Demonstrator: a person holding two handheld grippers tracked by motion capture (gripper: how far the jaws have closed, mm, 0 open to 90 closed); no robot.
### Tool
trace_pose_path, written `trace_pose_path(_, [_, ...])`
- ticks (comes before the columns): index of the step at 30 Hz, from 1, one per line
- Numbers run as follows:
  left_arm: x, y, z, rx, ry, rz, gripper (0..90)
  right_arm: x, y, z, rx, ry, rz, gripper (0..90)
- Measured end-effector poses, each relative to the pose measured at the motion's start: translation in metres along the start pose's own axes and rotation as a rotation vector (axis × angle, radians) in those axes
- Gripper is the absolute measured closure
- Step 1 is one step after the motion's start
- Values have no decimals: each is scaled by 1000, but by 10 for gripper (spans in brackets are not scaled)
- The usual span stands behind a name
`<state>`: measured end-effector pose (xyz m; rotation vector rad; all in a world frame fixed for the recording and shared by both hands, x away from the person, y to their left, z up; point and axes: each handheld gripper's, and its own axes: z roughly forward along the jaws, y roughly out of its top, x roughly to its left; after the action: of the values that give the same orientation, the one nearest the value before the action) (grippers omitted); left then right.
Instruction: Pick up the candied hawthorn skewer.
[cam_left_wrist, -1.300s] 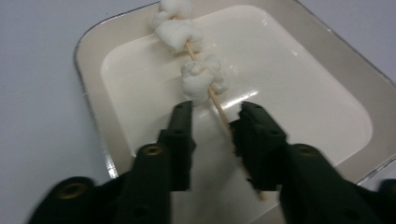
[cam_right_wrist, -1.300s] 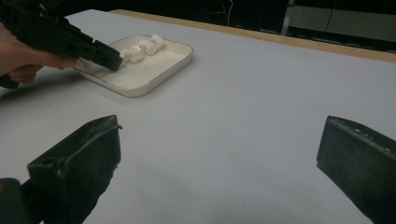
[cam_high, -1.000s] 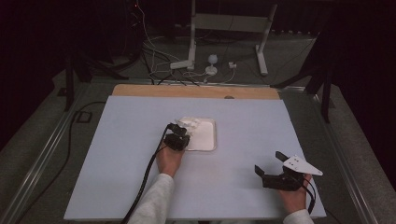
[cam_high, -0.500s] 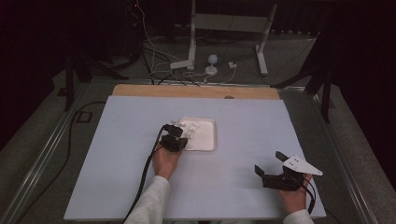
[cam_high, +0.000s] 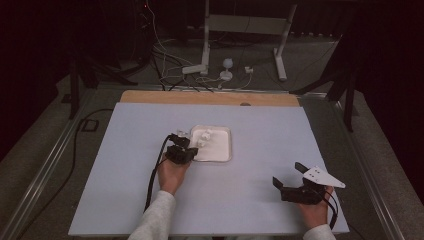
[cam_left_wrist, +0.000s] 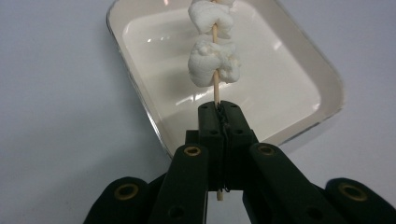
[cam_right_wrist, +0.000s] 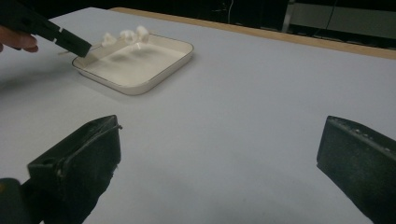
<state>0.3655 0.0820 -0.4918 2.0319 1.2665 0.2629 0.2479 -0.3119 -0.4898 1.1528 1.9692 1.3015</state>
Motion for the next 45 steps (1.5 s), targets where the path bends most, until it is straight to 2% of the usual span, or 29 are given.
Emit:
trace_pose_path(6, [0,-4,-15,-69,-29,20,900,0,0,1,0,6,9,0])
trace_pose_path(10, [0,-10,-23,-118,-43,21,900,0,0,0,1,5,10,0])
trace_pose_path(16, [4,-21,-32,-165,-52,17,900,1,1,2,2,12,14,0])
trace_pose_path(20, [7,-26,-39,-203,-63,22,900,0,4,4,-1,14,39,0])
trace_pose_path(25, [7,-31,-49,-242,-76,43,900,1,9,7,-11,43,69,0])
trace_pose_path(30, [6,-35,-54,-241,-91,56,900,5,16,12,-17,67,79,0])
trace_pose_path(36, [9,-35,-59,-250,-103,44,900,8,28,24,-10,116,109,0])
trace_pose_path(40, [9,-35,-60,-249,-111,58,900,7,49,36,-5,163,135,0])
trace_pose_path(41, [9,-35,-60,-249,-112,59,900,7,49,36,-5,163,135,0])
trace_pose_path(44, [9,-36,-60,-250,-119,66,900,10,70,44,6,192,112,0])
trace_pose_path(45, [8,-36,-60,-251,-122,71,900,10,70,44,6,192,112,0])
